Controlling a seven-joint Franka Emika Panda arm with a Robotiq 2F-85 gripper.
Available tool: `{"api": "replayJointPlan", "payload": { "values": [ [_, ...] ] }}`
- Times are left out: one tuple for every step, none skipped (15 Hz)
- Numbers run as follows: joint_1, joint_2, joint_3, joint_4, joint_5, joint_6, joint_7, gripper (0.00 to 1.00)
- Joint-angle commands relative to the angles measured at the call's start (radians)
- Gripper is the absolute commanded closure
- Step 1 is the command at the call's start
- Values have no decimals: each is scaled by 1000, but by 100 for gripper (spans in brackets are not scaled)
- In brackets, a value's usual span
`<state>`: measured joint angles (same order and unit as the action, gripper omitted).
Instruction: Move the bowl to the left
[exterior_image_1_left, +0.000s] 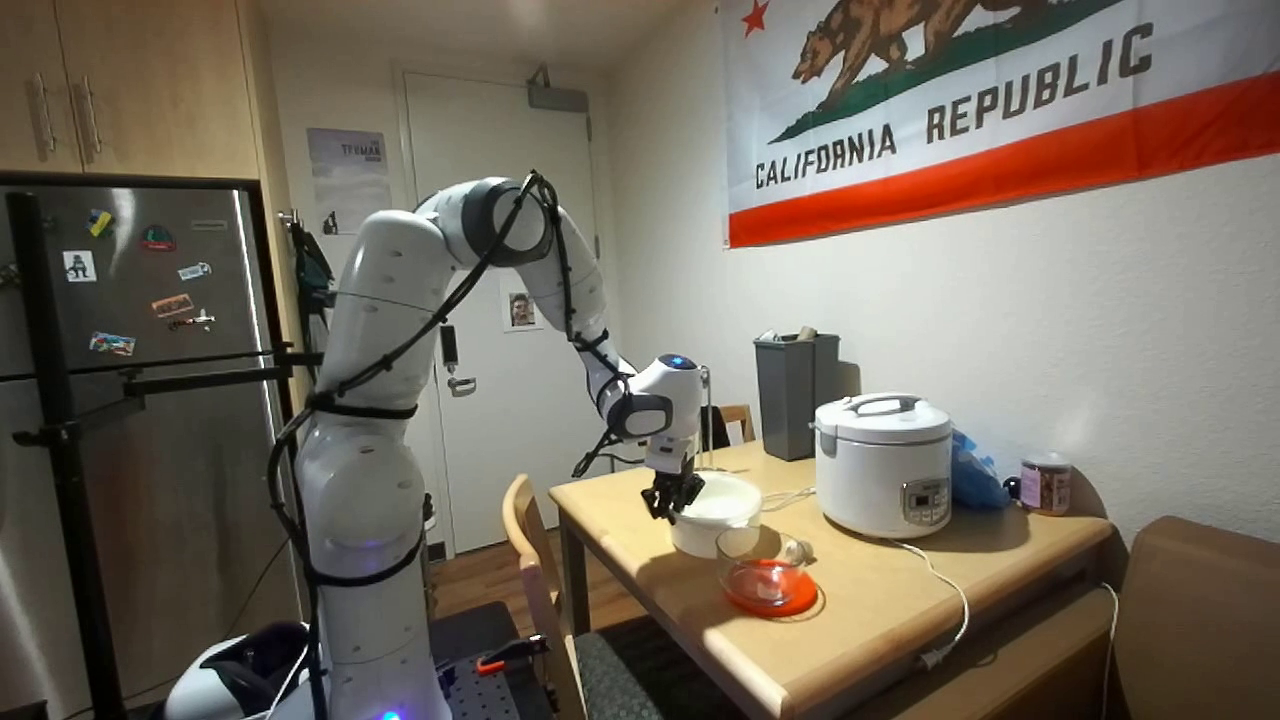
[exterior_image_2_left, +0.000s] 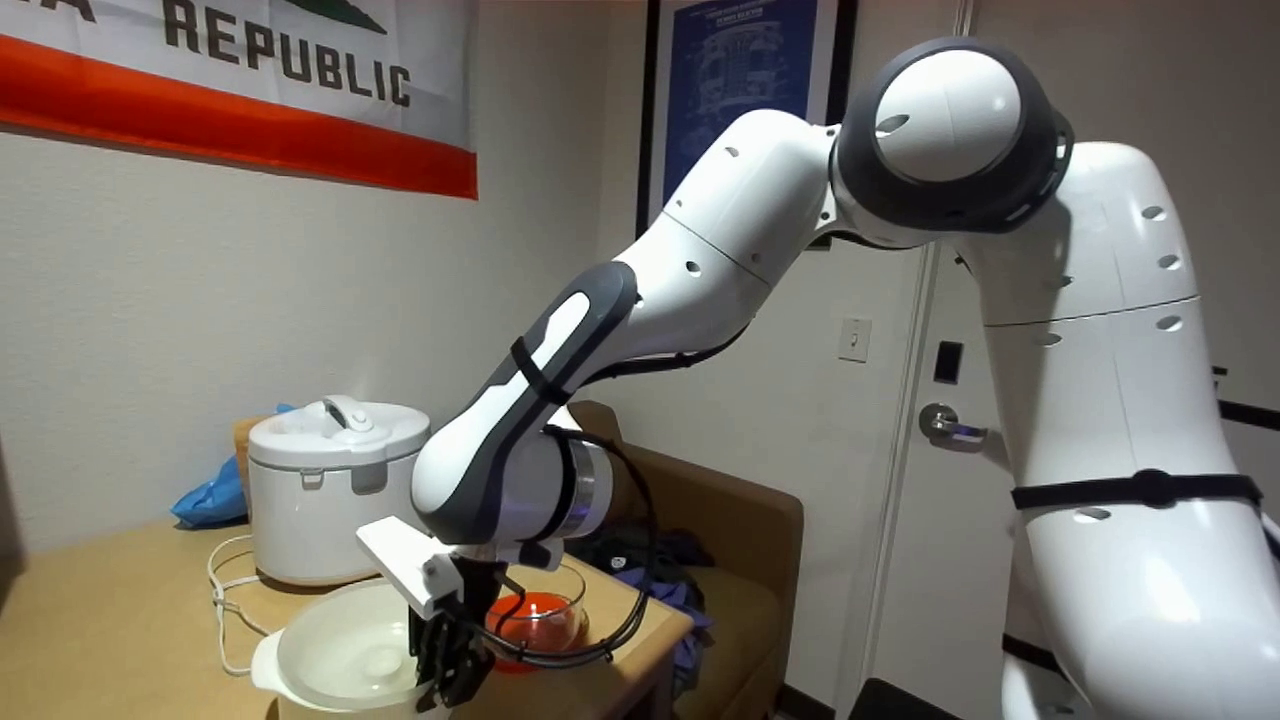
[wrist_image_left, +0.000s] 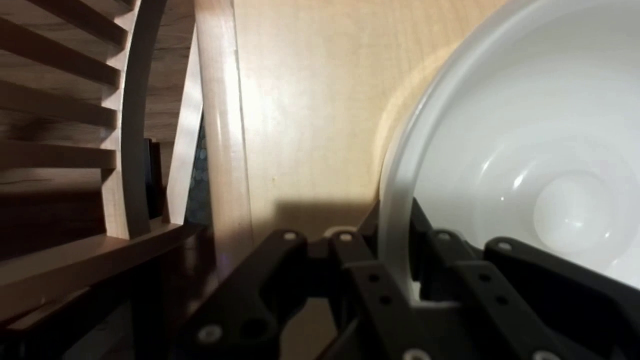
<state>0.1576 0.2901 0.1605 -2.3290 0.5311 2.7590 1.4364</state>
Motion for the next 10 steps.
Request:
{"api": "replayJointPlan", "payload": {
  "values": [
    [0,-18,-11,-68,8,14,10,94],
    [2,-21,-12,-69,2,10,14,94],
    [4,-22,-13,-70,-1,8,16,89],
    [7,-23,-13,-71,-5,8,20,64],
    [8,-24,-12,-71,-6,6,21,63],
    [10,-24,-10,-77,-6,7,23,58],
    [12,-25,-10,-83,-8,6,25,50],
    [16,-31,-9,-88,-12,6,28,43],
    [20,-34,-9,-92,-14,7,31,34],
    [25,-44,-6,-102,-15,10,33,27]
  ]
}}
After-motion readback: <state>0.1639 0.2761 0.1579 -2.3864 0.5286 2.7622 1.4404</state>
